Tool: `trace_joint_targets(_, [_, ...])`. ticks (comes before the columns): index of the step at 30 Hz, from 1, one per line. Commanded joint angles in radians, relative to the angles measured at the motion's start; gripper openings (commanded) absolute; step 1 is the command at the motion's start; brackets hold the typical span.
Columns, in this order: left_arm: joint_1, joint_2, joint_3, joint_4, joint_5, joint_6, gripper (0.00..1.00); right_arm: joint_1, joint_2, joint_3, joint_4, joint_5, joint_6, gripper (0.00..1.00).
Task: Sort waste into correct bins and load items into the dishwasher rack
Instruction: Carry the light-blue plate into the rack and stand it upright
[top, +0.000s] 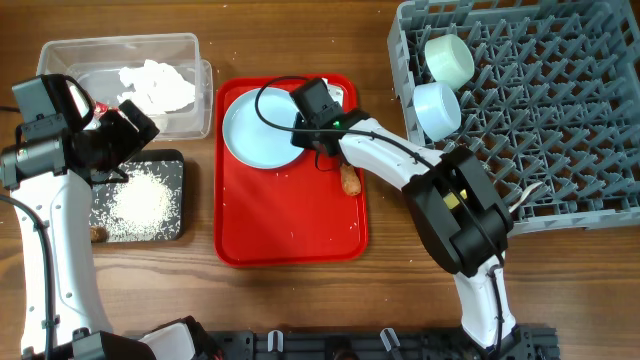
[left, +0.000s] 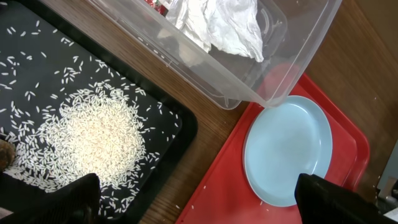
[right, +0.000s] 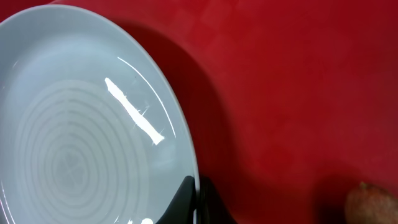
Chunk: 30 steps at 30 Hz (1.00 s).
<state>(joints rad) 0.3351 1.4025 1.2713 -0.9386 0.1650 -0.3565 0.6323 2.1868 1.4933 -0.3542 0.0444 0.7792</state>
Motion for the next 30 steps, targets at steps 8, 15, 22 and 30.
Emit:
trace_joint_targets(8, [0.003,-0.002,0.014,0.002,-0.002,0.012,1.00,-0.092,-0.460,-0.011,-0.156,0.275,-0.312,0.04])
trace_joint_targets(15, [0.003,-0.002,0.014,0.002,-0.002,0.012,1.00,-0.288,-0.729,-0.011,-0.092,0.880,-0.761,0.04])
trace_joint_targets(22, [0.003,-0.002,0.014,0.002,-0.002,0.012,1.00,-0.488,-0.631,-0.014,-0.062,0.901,-0.941,0.04])
trace_joint_targets(30, [0.003,-0.002,0.014,0.002,-0.002,0.012,1.00,-0.542,-0.470,-0.014,-0.050,1.004,-1.122,0.04])
